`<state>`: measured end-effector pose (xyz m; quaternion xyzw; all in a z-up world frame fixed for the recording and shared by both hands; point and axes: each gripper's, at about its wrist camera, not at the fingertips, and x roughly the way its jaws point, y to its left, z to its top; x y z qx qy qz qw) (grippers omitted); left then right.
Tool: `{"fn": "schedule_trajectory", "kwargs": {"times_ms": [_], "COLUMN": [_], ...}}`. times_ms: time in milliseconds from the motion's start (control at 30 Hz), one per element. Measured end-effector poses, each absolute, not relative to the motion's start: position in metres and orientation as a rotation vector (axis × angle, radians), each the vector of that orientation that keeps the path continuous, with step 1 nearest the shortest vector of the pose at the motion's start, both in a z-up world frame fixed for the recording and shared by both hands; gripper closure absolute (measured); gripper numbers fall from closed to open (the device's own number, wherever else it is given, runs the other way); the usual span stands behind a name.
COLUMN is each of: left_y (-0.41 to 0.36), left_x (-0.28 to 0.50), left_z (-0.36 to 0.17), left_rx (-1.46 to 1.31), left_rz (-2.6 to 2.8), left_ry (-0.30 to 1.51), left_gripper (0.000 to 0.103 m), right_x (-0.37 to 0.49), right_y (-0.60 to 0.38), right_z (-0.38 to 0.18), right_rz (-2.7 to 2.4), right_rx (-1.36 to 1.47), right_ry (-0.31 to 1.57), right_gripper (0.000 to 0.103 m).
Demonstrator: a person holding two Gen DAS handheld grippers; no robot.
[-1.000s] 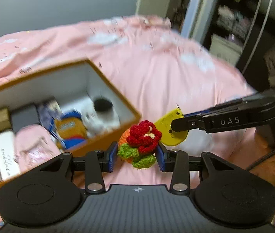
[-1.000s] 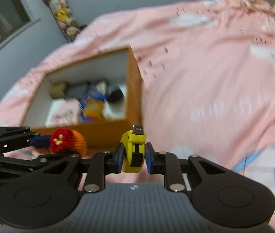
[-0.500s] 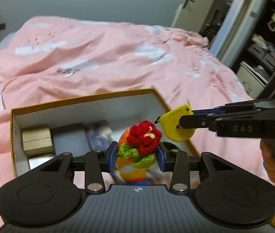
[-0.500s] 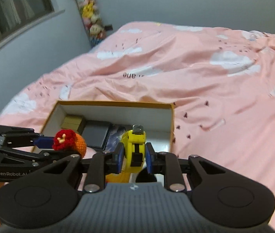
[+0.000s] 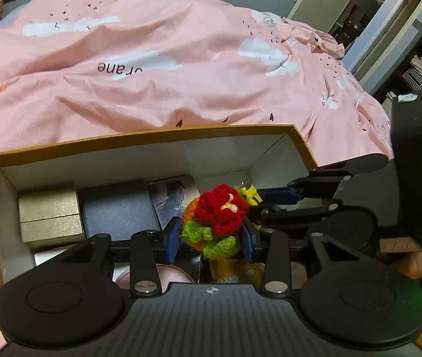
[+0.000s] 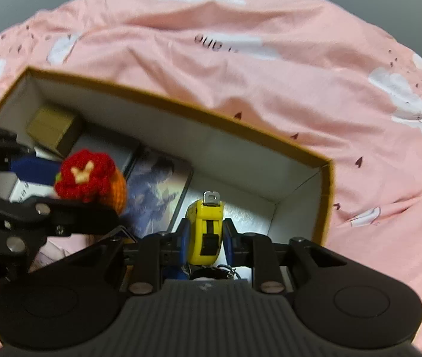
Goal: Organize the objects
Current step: 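Lower the red flower into the box with the left tool while the right lowers the tape measure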
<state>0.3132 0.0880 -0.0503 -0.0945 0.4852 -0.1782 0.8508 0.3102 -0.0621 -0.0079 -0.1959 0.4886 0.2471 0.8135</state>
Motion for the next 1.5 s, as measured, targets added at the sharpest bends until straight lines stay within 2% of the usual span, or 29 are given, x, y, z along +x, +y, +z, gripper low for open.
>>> {"fn": "schedule_trajectory", "kwargs": {"times_ms": [167, 400, 500, 600, 867, 1000, 1067, 1133, 1367, 1500], "left_y": [0.088, 0.077, 0.064, 0.048, 0.022, 0.018, 0.017, 0.018, 0.025, 0.027], "left_x": [0.318, 0.328, 0.338, 0.350, 0.367, 0.371, 0.370, 0.368, 0.340, 0.308], "left_z": [-0.054, -0.051, -0.054, -0.061, -0.079, -0.078, -0.074, -0.069, -0.032, -0.001], "left_rx": [-0.218, -0.219, -0.226, -0.196, -0.113, -0.095, -0.079, -0.070, -0.070, -0.030], "left_rz": [-0.377, -0.383, -0.379, -0.351, -0.283, -0.250, -0.226, -0.223, -0.235, -0.221], "left_ry": [1.039, 1.052, 1.072, 1.095, 1.147, 1.127, 1.103, 1.086, 1.016, 0.937], "left_gripper": [0.057, 0.057, 0.057, 0.057, 0.055, 0.051, 0.044, 0.042, 0.041, 0.041], "right_x": [0.308, 0.296, 0.285, 0.279, 0.279, 0.275, 0.274, 0.271, 0.253, 0.238], "right_y": [-0.060, -0.075, -0.091, -0.106, -0.122, -0.124, -0.126, -0.126, -0.131, -0.136], "right_z": [-0.015, 0.017, 0.035, 0.045, 0.044, 0.042, 0.042, 0.042, 0.055, 0.069], "right_rz": [0.502, 0.507, 0.482, 0.453, 0.461, 0.468, 0.470, 0.466, 0.467, 0.480], "right_rx": [-0.510, -0.529, -0.521, -0.500, -0.445, -0.430, -0.427, -0.421, -0.392, -0.347], "right_ry": [1.019, 0.906, 0.824, 0.778, 0.777, 0.780, 0.780, 0.780, 0.766, 0.758], "right_gripper": [0.078, 0.077, 0.071, 0.070, 0.070, 0.070, 0.070, 0.069, 0.068, 0.064]}}
